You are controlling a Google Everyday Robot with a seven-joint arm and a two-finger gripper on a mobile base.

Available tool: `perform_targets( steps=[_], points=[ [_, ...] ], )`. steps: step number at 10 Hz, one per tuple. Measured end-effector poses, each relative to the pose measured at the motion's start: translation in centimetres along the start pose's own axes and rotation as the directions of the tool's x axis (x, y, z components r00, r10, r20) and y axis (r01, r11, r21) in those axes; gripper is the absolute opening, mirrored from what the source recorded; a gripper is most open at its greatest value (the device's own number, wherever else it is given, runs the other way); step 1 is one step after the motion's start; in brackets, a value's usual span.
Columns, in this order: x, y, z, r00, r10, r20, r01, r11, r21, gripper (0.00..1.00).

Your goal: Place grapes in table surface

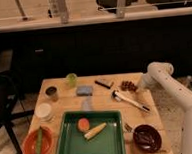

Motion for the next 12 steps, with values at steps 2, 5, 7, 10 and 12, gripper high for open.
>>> perform_targets(
  steps=[2, 5, 7, 10, 12],
  points=[
    [-0.7, -0.2, -1.2, 1.000, -0.011, 0.020, 0.011, 1.000, 0.013, 0.00],
    [-2.7, -0.5, -4.9, 0.997, -0.044, 0.067, 0.040, 0.998, 0.057, 0.00],
    [-4.9, -0.5, -8.1, 0.990, -0.088, 0.107, 0.078, 0.992, 0.095, 0.00],
    [-8.8, -0.2, -11.1, 0.971, -0.181, 0.154, 0.158, 0.976, 0.151, 0.00],
    [-11.2, 0.0, -12.7, 0.957, -0.236, 0.170, 0.204, 0.961, 0.185, 0.00]
  ],
)
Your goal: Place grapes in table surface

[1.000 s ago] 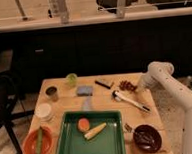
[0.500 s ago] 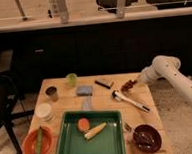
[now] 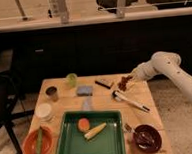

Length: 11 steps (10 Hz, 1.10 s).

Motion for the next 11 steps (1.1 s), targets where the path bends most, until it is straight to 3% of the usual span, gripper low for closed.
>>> perform_targets(
  steps=[7, 9, 11],
  points=[
    [-5.8, 0.7, -2.4, 0.987, -0.151, 0.062, 0.149, 0.988, 0.030, 0.00],
    [-6.8, 0.9, -2.5, 0.983, -0.173, 0.069, 0.171, 0.985, 0.025, 0.00],
    [-9.0, 1.5, -1.4, 0.974, -0.211, 0.083, 0.212, 0.977, -0.003, 0.00]
  ],
)
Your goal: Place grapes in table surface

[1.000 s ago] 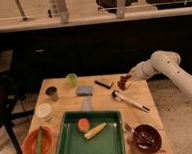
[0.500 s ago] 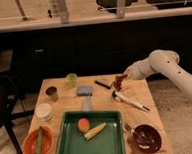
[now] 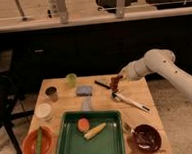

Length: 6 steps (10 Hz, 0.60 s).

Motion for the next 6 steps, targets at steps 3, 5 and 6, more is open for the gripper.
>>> perform_targets(
  steps=[3, 5, 6],
  points=[
    [-2.4, 0.2, 2.6, 0.999, -0.030, 0.016, 0.031, 0.998, -0.045, 0.00],
    [-3.2, 0.7, 4.1, 0.999, -0.037, 0.020, 0.038, 0.997, -0.062, 0.00],
    [-3.5, 1.0, 5.1, 0.999, -0.035, 0.011, 0.036, 0.997, -0.061, 0.00]
  ],
)
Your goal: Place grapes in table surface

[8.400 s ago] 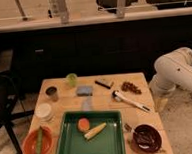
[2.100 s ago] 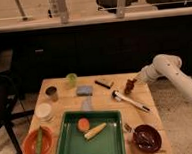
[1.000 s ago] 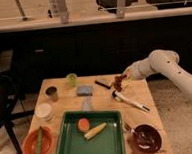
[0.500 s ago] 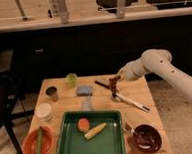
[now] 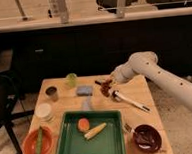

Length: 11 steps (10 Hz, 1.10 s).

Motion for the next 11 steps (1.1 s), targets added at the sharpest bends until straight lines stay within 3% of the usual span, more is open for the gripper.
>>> perform_targets(
  steps=[5, 9, 11],
  points=[
    [-1.3, 0.6, 4.2, 0.999, 0.014, -0.030, -0.014, 1.000, -0.004, 0.00],
    [-1.9, -0.2, 5.9, 0.999, 0.021, -0.043, -0.021, 1.000, 0.011, 0.00],
    [-1.5, 0.1, 6.5, 0.998, 0.031, -0.054, -0.031, 1.000, -0.001, 0.00]
  ],
)
